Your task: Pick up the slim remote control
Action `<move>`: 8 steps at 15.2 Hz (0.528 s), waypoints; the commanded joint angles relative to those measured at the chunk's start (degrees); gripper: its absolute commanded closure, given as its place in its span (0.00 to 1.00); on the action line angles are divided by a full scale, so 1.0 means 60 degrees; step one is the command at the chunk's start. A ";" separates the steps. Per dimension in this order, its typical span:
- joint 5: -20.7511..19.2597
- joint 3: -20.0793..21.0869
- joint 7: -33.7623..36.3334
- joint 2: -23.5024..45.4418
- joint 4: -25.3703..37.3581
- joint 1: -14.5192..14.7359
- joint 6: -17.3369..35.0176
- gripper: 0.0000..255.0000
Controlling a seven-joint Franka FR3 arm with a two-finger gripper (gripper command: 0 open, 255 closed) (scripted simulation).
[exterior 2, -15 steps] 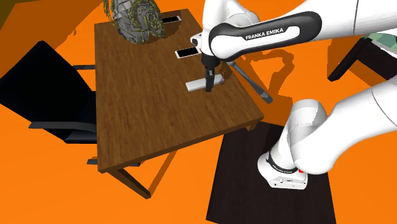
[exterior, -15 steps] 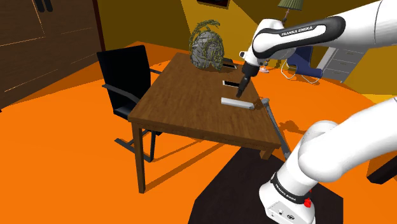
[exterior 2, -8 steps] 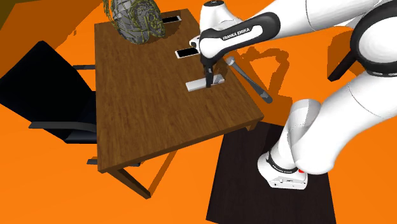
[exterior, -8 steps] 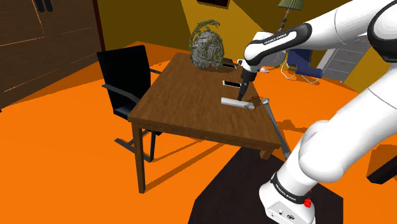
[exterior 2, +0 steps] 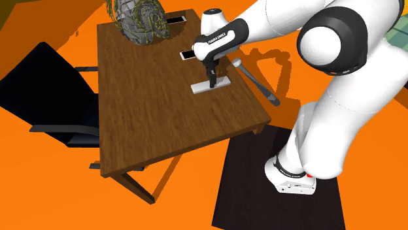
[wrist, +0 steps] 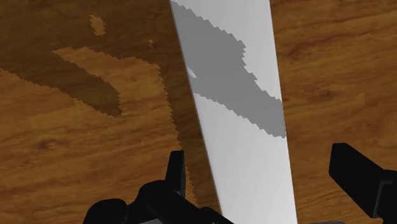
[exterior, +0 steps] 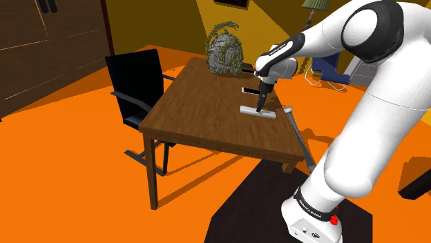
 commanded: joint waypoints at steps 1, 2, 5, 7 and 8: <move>0.0214 0.0021 -0.0187 0.0251 -0.0045 -0.0039 0.0240 0.00; 0.0310 0.0040 -0.0256 0.0356 -0.0083 -0.0056 0.0358 0.00; 0.0571 0.0100 -0.0441 0.0633 -0.0169 -0.0106 0.0655 0.00; 0.0569 0.0096 -0.0450 0.0634 -0.0158 -0.0114 0.0644 1.00; 0.0574 0.0097 -0.0455 0.0639 -0.0158 -0.0116 0.0648 1.00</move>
